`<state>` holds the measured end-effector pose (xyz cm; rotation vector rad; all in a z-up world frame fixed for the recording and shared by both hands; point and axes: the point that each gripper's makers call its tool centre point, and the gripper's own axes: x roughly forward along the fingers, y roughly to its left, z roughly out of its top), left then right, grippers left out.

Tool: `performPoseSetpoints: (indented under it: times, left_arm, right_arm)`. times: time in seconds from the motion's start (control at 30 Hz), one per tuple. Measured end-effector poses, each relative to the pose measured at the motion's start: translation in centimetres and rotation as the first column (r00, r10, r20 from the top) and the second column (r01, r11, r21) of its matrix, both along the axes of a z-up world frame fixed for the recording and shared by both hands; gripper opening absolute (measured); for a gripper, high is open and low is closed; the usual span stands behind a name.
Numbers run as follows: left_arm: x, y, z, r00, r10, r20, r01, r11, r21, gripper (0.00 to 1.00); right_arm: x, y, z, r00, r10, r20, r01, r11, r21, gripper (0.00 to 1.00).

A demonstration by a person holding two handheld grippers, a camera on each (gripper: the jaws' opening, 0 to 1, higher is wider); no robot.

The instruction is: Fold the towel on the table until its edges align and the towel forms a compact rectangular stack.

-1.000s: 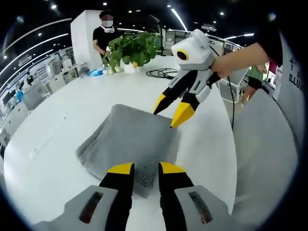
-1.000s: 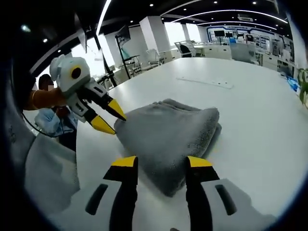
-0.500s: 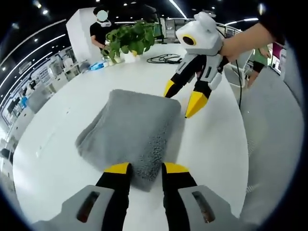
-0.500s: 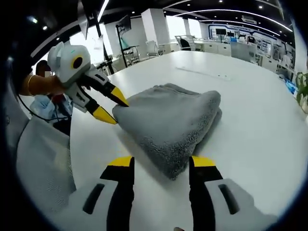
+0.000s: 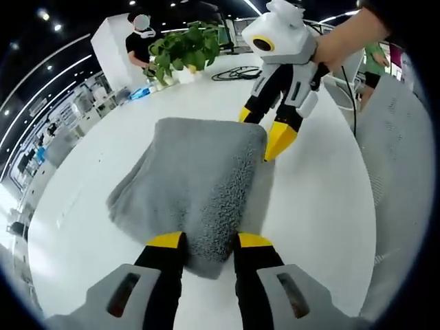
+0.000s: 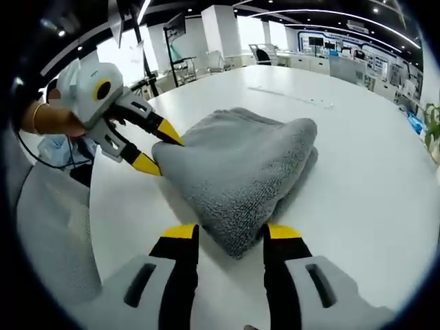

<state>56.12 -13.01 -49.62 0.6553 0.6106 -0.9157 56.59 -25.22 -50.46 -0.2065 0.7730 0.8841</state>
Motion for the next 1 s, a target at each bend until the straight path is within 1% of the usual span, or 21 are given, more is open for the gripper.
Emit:
performPoseSetpoints:
  times: [0.07, 0.17, 0.3, 0.4, 0.47, 0.53, 0.6, 0.7, 0.77, 0.83, 0.87, 1.0]
  left_arm:
    - [0.3, 0.1, -0.1, 1.000, 0.001, 0.000, -0.001, 1.000, -0.004, 0.29]
    - [1.1, 0.4, -0.1, 1.000, 0.002, 0.010, -0.002, 1.000, 0.003, 0.29]
    - [2.7, 1.1, -0.2, 1.000, 0.022, 0.015, -0.022, 1.000, 0.006, 0.29]
    - [4.1, 1.8, -0.5, 0.999, 0.012, 0.031, -0.013, 0.999, 0.035, 0.29]
    - [4.5, 2.0, -0.4, 0.999, 0.018, 0.028, -0.019, 0.999, 0.033, 0.29]
    - [5.2, 2.3, -0.3, 0.999, 0.030, 0.014, -0.030, 0.999, 0.016, 0.29]
    - [5.7, 2.6, -0.3, 1.000, 0.026, 0.016, -0.027, 0.999, 0.024, 0.29]
    - [6.1, 2.7, -0.2, 1.000, 0.021, 0.021, -0.022, 0.999, 0.042, 0.29]
    - [6.2, 2.8, -0.1, 1.000, 0.019, 0.022, -0.020, 0.999, 0.045, 0.30]
    - [6.1, 2.7, 0.1, 0.999, 0.030, 0.015, -0.031, 0.999, 0.029, 0.30]
    - [6.0, 2.7, 0.4, 0.999, 0.039, 0.011, -0.039, 0.999, 0.010, 0.31]
    - [5.8, 3.1, 1.4, 0.995, 0.099, 0.002, -0.099, 0.994, -0.051, 0.34]
  right_arm:
    - [0.4, 0.1, -0.2, 1.000, -0.006, -0.018, 0.006, 1.000, 0.006, 0.34]
    - [1.2, 0.4, -0.1, 1.000, -0.005, -0.012, 0.005, 1.000, 0.008, 0.34]
    - [2.8, 1.1, -0.1, 1.000, -0.009, -0.007, 0.010, 1.000, 0.013, 0.34]
    - [3.9, 1.7, 0.0, 1.000, -0.012, -0.005, 0.012, 1.000, 0.018, 0.33]
    - [4.3, 1.9, 0.1, 1.000, -0.014, -0.007, 0.014, 1.000, 0.023, 0.33]
    - [4.9, 2.1, 0.1, 1.000, -0.019, -0.006, 0.019, 0.999, 0.028, 0.33]
    - [5.4, 2.4, 0.2, 1.000, -0.029, -0.005, 0.029, 0.999, 0.039, 0.33]
    - [5.9, 2.7, 0.1, 0.999, -0.041, -0.006, 0.041, 0.998, 0.044, 0.33]
    - [5.6, 2.9, 0.2, 0.999, -0.046, -0.003, 0.046, 0.998, 0.041, 0.34]
    - [5.5, 2.7, 0.4, 0.999, -0.054, 0.001, 0.054, 0.998, 0.040, 0.34]
    - [5.5, 2.7, 0.4, 0.998, -0.058, 0.002, 0.058, 0.997, 0.042, 0.34]
    - [5.3, 2.4, 1.3, 0.997, -0.083, 0.000, 0.083, 0.994, 0.068, 0.34]
